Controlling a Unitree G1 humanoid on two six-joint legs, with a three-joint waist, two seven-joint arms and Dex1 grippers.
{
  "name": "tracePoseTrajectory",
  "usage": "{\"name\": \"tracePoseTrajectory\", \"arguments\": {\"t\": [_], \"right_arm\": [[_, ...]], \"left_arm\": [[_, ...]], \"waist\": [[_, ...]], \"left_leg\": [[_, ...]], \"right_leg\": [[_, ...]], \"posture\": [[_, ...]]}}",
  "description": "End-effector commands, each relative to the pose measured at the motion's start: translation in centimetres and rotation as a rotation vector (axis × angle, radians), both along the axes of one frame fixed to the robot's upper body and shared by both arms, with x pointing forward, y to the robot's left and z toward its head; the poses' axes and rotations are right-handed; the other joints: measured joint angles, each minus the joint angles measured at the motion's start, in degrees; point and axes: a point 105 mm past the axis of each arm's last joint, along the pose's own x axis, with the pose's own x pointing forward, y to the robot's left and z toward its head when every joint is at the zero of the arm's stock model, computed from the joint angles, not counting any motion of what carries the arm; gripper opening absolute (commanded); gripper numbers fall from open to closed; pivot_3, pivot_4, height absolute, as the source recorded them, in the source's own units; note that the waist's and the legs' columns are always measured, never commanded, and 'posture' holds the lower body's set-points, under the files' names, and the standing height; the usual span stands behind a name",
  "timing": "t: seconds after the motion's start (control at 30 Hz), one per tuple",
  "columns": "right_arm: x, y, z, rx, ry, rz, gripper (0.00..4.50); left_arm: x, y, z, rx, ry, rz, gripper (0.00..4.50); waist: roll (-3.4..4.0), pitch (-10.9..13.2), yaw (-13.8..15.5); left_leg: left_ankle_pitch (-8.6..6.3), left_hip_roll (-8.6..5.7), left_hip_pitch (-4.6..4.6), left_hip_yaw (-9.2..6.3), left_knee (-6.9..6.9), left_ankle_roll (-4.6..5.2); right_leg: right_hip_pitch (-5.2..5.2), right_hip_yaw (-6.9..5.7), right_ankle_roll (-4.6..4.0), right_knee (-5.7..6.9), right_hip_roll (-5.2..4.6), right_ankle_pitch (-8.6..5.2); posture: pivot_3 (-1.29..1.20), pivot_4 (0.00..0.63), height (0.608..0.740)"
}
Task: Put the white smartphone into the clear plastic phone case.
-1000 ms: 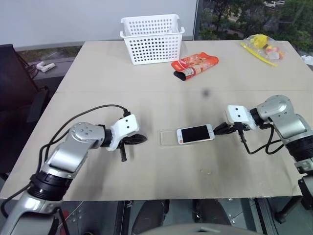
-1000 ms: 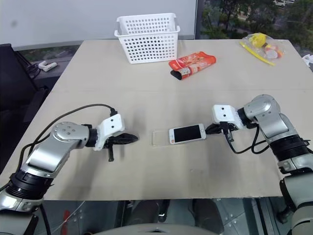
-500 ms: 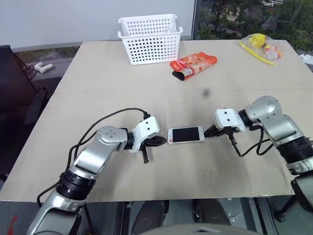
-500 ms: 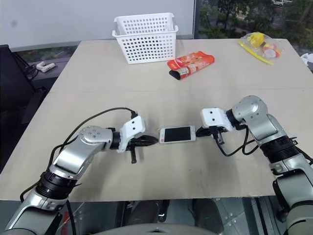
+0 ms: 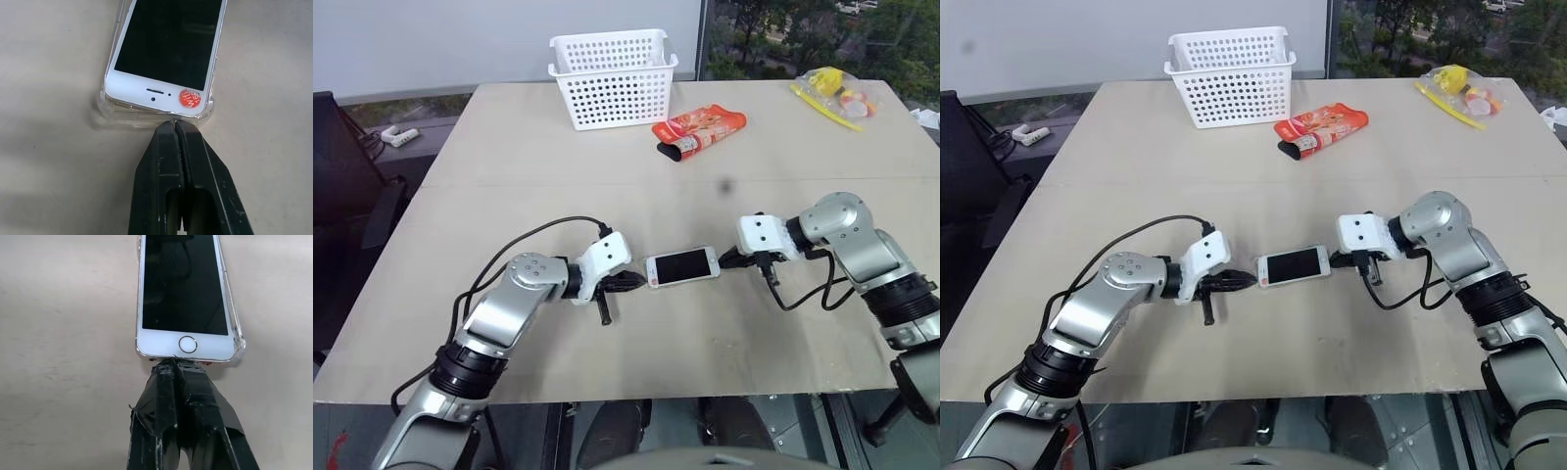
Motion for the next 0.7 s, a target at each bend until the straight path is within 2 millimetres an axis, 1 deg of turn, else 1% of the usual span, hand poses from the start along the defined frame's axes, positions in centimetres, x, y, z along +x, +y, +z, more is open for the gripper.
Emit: {"name": "tracePoseTrajectory", "arguments": {"t": [0.03,0.13,0.27,0.43,0.63,0.7], "right_arm": [[0.3,1.1,1.5,0.035,-0.069,0.046,0.02],[0.7,1.5,1.6,0.044,-0.085,0.043,0.02],[1.2,1.9,1.8,0.054,-0.109,0.038,0.02],[1.6,1.7,2.0,0.053,-0.127,0.03,0.02],[1.8,0.9,2.5,0.018,-0.136,0.015,0.02],[1.4,0.5,2.4,-0.015,-0.116,0.029,0.02]], "left_arm": [[0.9,1.3,1.7,-0.03,-0.056,0.043,0.0],[1.4,2.4,1.7,-0.018,-0.066,0.08,0.0],[1.8,2.5,1.8,-0.031,-0.069,0.107,0.0],[2.1,2.6,1.5,-0.03,-0.073,0.132,0.0],[3.3,1.4,1.6,-0.066,-0.1,0.165,0.0],[3.5,0.7,1.6,-0.078,-0.103,0.159,0.0]], "waist": [[0.0,0.0,0.0],[0.0,0.0,0.1],[0.0,0.0,0.3],[0.0,0.0,0.3],[0.0,0.0,0.3],[0.0,0.0,0.3]], "left_leg": [[0.0,0.0,-0.01,0.0,-0.01,0.0],[0.0,-0.01,-0.02,-0.01,-0.02,-0.01],[0.0,-0.02,-0.03,-0.01,-0.02,-0.01],[0.01,-0.03,-0.04,-0.02,-0.01,-0.01],[0.01,-0.04,-0.05,-0.02,0.0,-0.01],[0.0,-0.05,-0.05,-0.01,0.0,-0.01]], "right_leg": [[-0.02,-0.01,0.0,0.0,0.0,0.0],[-0.02,-0.01,0.0,-0.02,-0.01,0.0],[-0.01,-0.02,0.0,-0.03,-0.01,0.0],[-0.01,-0.02,0.0,-0.02,-0.02,0.01],[-0.01,-0.04,0.0,-0.01,-0.01,0.01],[-0.01,-0.03,0.0,-0.01,-0.01,0.01]], "posture": [[0.0,0.15,0.74],[0.0,0.15,0.74],[0.0,0.15,0.74],[0.0,0.15,0.74],[0.0,0.15,0.74],[0.0,0.15,0.74]]}}
